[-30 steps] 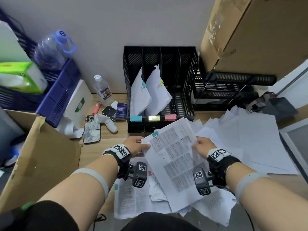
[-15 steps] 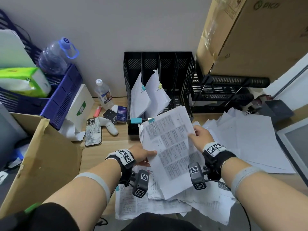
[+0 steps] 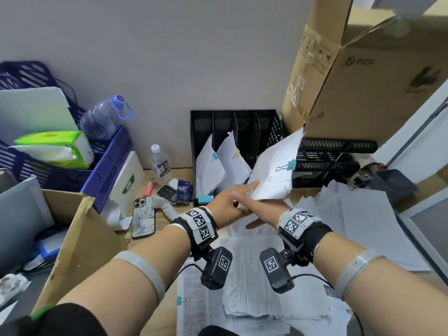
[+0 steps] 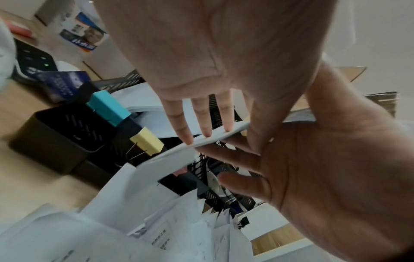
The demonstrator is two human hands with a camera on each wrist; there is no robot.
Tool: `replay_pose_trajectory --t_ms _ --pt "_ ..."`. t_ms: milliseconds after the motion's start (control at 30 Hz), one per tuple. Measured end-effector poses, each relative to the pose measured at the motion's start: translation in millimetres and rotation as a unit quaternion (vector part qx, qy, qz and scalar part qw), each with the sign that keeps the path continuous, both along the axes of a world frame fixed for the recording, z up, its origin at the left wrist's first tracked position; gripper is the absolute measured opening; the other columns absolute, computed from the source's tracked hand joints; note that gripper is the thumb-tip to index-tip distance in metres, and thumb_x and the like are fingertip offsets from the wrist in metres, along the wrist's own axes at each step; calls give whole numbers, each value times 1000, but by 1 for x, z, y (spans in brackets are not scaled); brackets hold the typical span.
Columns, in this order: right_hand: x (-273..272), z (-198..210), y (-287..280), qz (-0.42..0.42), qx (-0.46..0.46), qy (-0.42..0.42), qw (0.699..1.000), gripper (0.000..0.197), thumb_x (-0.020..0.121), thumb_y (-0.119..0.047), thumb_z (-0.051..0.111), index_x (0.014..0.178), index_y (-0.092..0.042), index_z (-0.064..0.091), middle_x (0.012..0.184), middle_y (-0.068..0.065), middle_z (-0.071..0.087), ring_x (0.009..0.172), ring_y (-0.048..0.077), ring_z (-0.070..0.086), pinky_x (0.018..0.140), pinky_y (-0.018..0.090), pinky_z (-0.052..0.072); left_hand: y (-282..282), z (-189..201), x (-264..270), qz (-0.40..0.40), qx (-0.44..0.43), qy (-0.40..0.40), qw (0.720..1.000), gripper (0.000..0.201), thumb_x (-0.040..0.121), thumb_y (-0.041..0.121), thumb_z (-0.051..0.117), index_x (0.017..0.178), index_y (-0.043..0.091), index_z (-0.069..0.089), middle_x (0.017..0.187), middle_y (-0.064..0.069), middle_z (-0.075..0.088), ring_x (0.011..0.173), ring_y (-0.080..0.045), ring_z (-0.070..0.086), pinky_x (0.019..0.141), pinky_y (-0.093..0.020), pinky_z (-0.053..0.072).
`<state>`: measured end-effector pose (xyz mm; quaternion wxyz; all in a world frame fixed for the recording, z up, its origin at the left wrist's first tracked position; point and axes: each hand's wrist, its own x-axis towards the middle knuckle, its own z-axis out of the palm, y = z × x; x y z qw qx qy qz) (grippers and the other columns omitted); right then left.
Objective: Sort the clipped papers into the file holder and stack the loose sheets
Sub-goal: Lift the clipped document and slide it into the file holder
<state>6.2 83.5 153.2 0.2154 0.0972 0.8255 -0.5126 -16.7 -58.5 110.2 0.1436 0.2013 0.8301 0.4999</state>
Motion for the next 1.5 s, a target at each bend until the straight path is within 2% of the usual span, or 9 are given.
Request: replay_pose_trajectory --t_ms 200,367,567,667,800,933,1033,1333,1500 --pt "-10 27 2 -129 -18 91 987 29 99 -21 43 112 -1 59 99 15 69 50 25 70 48 27 58 -18 12 -8 33 40 -44 998 50 91 18 68 139 30 57 140 6 58 116 -6 58 95 -16 46" --pt "-24 61 5 -147 41 202 967 27 101 -20 42 85 -4 56 79 18 70 67 34 70 63 22 56 -32 -2 -39 146 -76 -62 984 58 93 18 60 146 33 44 139 -13 50 111 -27 64 94 -36 55" --pt "-57 78 -2 -68 2 247 967 24 99 -25 48 114 -11 60 99 4 70 77 31 73 79 40 60 -38 -7 -75 126 -286 -53 948 78 91 19 52 155 44 15 143 -13 29 108 -38 59 85 -33 55" --pt "-74 70 -4 -50 -30 231 971 23 98 -22 52 117 -12 61 93 -14 63 73 28 68 75 40 61 -35 -12 -95 113 -355 -49 927 79 90 21 51 153 47 10 148 -13 22 101 -42 61 74 -36 55" --pt "-91 55 -6 -33 -59 199 978 10 98 -17 54 107 -16 57 90 -8 64 75 20 68 52 30 61 -34 -18 -115 108 -396 -60 910 72 92 30 50 151 45 12 153 -18 22 106 -45 61 85 -43 57" --pt "-101 45 -9 -28 -100 180 978 12 98 -14 55 109 -18 56 94 -10 64 82 17 67 43 27 56 -42 -24 -121 183 -369 -27 911 46 92 35 53 130 23 31 125 -20 52 100 -40 63 78 -45 54" --pt "-104 40 -18 -22 -120 174 977 14 97 -14 56 110 -20 57 99 -5 65 85 26 67 43 31 57 -60 -24 -123 238 -381 -19 893 52 93 25 52 139 15 28 109 -17 65 95 -38 65 72 -39 50" --pt "-107 41 -55 -34 -138 225 964 16 99 -18 54 114 -16 55 103 -4 64 64 12 66 45 27 58 -94 -3 -119 276 -331 39 901 19 92 15 49 110 14 42 87 -11 62 72 -33 55 65 -38 45" --pt "-113 39 -72 -2 -91 225 970 8 100 -19 50 104 -14 56 90 -6 64 72 26 67 51 30 60 -102 5 -114 281 -318 43 905 16 90 12 50 105 15 45 89 -14 64 73 -34 58 66 -38 49"
